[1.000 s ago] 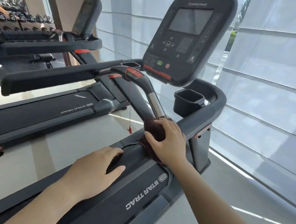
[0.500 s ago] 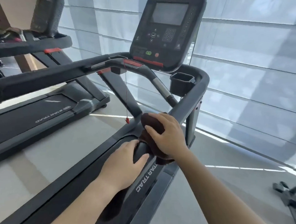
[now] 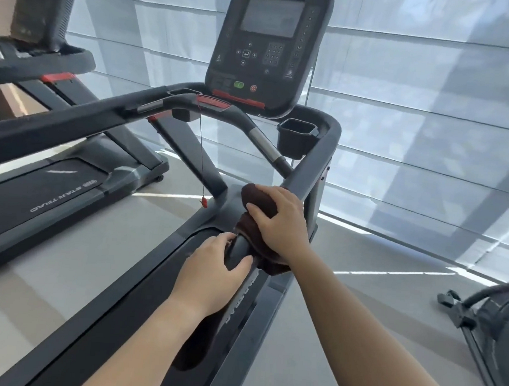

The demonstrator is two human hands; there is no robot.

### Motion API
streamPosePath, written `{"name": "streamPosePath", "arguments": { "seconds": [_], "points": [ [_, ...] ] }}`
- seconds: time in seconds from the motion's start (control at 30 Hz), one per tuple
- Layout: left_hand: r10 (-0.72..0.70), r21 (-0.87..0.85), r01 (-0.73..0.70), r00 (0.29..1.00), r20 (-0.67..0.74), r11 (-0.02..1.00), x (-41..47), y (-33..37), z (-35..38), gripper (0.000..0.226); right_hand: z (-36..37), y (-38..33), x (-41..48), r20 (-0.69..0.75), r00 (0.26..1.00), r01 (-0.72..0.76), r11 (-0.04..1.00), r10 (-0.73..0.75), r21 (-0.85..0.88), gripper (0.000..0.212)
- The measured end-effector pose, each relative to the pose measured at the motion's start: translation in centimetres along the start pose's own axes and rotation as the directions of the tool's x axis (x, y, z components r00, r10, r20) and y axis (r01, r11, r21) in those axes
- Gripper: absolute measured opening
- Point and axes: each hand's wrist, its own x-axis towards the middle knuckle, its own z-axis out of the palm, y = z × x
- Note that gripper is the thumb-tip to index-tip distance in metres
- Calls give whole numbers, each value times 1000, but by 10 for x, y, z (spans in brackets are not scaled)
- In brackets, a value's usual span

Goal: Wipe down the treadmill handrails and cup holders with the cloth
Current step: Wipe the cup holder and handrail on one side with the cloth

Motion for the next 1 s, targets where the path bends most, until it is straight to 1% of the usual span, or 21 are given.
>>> {"name": "streamPosePath", "arguments": {
  "seconds": [0.07,0.17,0.3,0.4,0.53,0.6,0.7,0.77,0.87,0.93,1.0],
  "points": [
    [-23,0,23,1000,0,1000,-1,0,1,47,1,0,7,19,1000,8,1000,-7,-30,35],
    [-45,-2,45,999,3,999,0,0,0,45,1,3,10,52,999,-4,999,6,-42,40],
    [-73,-20,74,997,8,997,1,0,1,43,1,2,-7,27,999,44,999,-43,-19,40],
    [-110,-26,109,994,-11,994,0,0,2,44,2,1,-14,20,999,45,999,-46,16,39],
    [-125,-55,125,992,-4,991,0,1,1,40,2,-5,11,78,997,-4,997,10,-78,38],
    [-127,-90,126,992,-11,988,0,-1,-1,37,1,-4,13,85,996,-7,996,15,-93,38],
    [-108,-94,102,992,-71,990,-2,-12,-13,32,-1,-6,-6,40,999,-7,999,9,-40,39],
    [-92,-74,86,992,-84,994,1,-21,-25,28,1,-13,-23,24,1000,-10,1000,10,-15,39],
    [-49,-69,45,997,-54,997,14,-33,-43,21,11,-28,-38,62,998,34,994,-28,-106,39],
    [-11,-74,8,999,-35,997,26,-40,-51,20,17,-36,-38,90,996,28,983,-11,-183,40],
    [37,-75,-37,999,-6,996,38,-48,-57,21,20,-40,-35,77,997,-4,973,22,-231,43]
  ]
}}
